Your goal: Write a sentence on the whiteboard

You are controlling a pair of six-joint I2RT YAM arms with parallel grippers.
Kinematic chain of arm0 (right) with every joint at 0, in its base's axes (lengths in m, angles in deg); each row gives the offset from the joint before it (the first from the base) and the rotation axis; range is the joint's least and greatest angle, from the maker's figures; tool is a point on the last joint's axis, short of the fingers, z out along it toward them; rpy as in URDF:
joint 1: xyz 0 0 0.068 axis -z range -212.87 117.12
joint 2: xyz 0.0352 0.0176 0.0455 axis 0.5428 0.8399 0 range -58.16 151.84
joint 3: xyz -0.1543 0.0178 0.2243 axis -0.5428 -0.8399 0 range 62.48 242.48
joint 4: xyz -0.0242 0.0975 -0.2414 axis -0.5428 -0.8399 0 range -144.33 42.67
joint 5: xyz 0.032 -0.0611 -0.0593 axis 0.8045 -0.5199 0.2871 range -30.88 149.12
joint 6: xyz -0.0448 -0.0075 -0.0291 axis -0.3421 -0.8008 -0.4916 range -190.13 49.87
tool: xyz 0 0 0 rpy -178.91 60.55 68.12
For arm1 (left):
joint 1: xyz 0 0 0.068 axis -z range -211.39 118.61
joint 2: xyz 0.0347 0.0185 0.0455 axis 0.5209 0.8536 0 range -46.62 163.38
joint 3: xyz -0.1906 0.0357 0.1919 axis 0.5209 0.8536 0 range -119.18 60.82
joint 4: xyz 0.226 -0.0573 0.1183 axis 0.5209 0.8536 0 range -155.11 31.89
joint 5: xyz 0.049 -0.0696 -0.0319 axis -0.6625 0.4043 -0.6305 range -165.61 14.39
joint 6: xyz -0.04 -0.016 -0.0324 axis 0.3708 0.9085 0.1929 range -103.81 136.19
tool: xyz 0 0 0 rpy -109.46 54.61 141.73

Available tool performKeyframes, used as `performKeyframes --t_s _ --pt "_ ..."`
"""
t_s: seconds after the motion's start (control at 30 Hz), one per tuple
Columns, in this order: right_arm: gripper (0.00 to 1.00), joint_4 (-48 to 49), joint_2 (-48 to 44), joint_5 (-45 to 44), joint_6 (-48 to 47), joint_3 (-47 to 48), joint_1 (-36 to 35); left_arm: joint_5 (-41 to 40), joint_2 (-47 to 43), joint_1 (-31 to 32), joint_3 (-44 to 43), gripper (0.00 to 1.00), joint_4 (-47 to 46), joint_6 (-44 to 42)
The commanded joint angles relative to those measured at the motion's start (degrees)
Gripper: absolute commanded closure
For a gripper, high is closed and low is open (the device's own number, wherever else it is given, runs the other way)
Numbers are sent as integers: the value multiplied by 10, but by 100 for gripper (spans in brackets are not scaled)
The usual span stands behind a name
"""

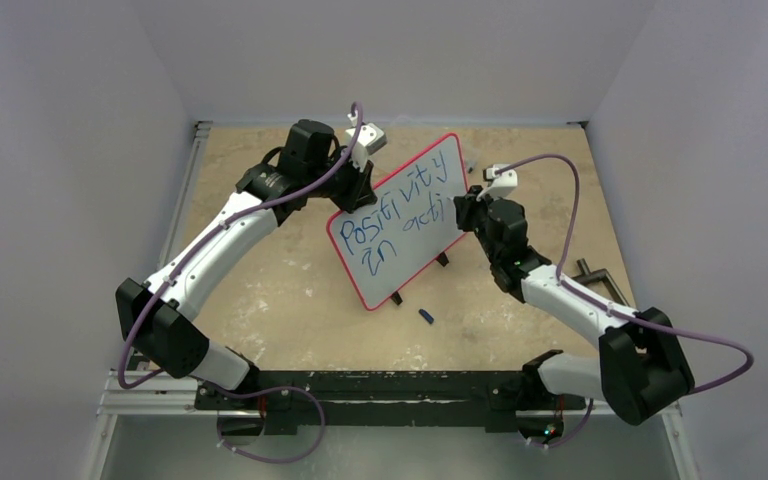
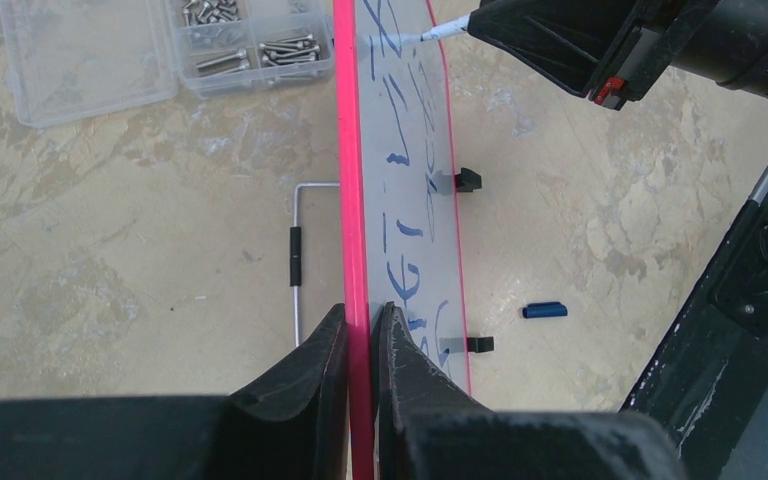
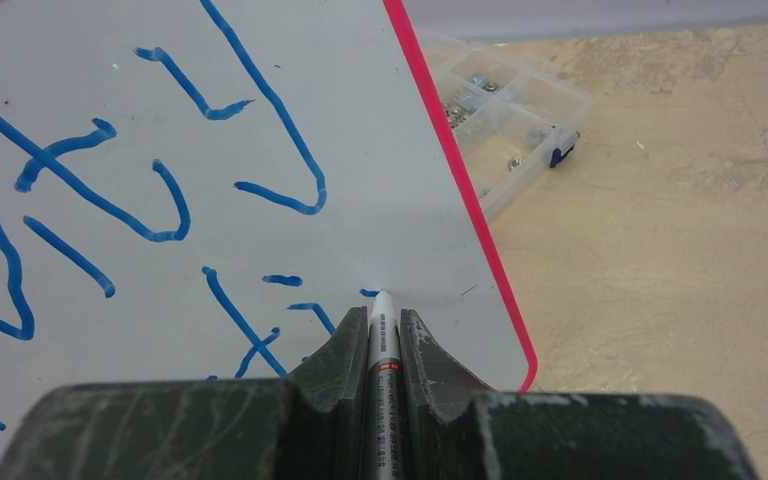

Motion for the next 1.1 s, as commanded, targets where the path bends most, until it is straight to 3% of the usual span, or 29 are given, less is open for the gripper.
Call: performKeyframes --t_s 0.0,0.53,1.07 --pt "100 27 4 12 -4 20 3 -16 -1 6 14 100 48 -65" --pt "100 39 -10 84 -12 3 3 -15 -2 6 14 100 49 -64" --pt "100 25 -9 85 -9 -32 3 -16 -2 6 14 100 48 -65"
